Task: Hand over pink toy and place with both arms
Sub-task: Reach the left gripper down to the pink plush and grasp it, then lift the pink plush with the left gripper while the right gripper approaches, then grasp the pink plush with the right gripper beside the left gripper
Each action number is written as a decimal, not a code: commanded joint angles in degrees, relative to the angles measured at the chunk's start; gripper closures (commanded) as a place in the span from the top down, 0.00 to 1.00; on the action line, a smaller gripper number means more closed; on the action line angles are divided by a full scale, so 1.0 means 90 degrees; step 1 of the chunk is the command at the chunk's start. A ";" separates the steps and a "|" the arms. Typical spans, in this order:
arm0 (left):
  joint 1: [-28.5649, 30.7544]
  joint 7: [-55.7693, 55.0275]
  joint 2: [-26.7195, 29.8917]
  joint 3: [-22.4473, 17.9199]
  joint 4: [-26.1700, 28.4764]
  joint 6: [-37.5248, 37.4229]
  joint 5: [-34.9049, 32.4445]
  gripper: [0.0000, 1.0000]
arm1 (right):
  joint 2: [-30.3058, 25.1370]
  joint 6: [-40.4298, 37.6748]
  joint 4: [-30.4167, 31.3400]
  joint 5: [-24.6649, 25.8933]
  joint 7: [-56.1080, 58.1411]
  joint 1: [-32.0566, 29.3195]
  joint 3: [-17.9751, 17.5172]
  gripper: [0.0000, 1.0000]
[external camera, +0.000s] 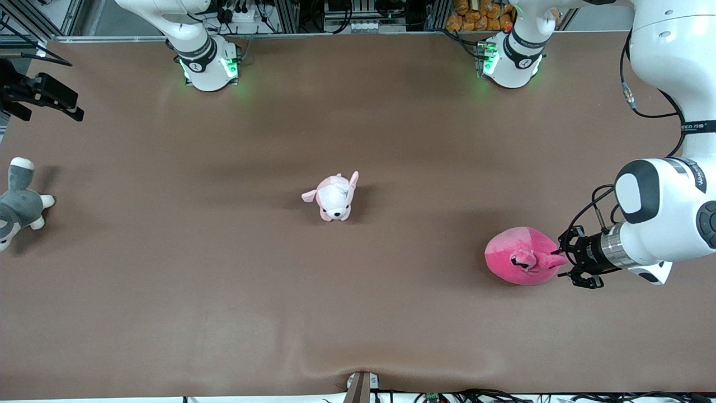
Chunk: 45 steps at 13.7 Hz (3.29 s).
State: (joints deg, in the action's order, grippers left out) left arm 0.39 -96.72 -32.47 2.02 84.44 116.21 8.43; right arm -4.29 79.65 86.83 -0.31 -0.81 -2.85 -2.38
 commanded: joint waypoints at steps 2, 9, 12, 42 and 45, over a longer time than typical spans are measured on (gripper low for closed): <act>0.0006 0.0024 0.0112 -0.0009 0.0012 -0.0255 0.0109 0.00 | 0.0018 -0.0022 -0.0048 -0.0093 -0.0027 -0.0113 -0.0058 1.00; 0.0035 0.0152 0.0931 0.0633 -0.0056 -0.1319 0.0138 0.00 | 0.0095 -0.0003 -0.0048 -0.0063 -0.0027 -0.0210 -0.0049 1.00; 0.0016 -0.0178 0.1400 0.1239 -0.0076 -0.1554 0.0138 0.00 | 0.0154 -0.0002 -0.0068 -0.0054 -0.0037 -0.0250 -0.0049 1.00; -0.2426 -0.6489 0.1118 0.2842 -0.1296 0.0525 0.0802 0.00 | 0.1912 0.3288 -0.0351 -0.2193 -1.1229 0.3315 -0.0156 0.00; -0.2426 -0.6489 0.1079 0.2842 -0.1296 0.0525 0.0802 0.00 | 0.2107 0.3308 -0.0361 -0.2037 -1.1229 0.3286 -0.0137 0.00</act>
State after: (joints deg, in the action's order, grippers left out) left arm -20.64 -154.53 -22.01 27.85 74.71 119.96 14.31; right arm 12.64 109.29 85.09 -20.02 -100.38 26.09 -3.77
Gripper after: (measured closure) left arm 0.899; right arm 0.877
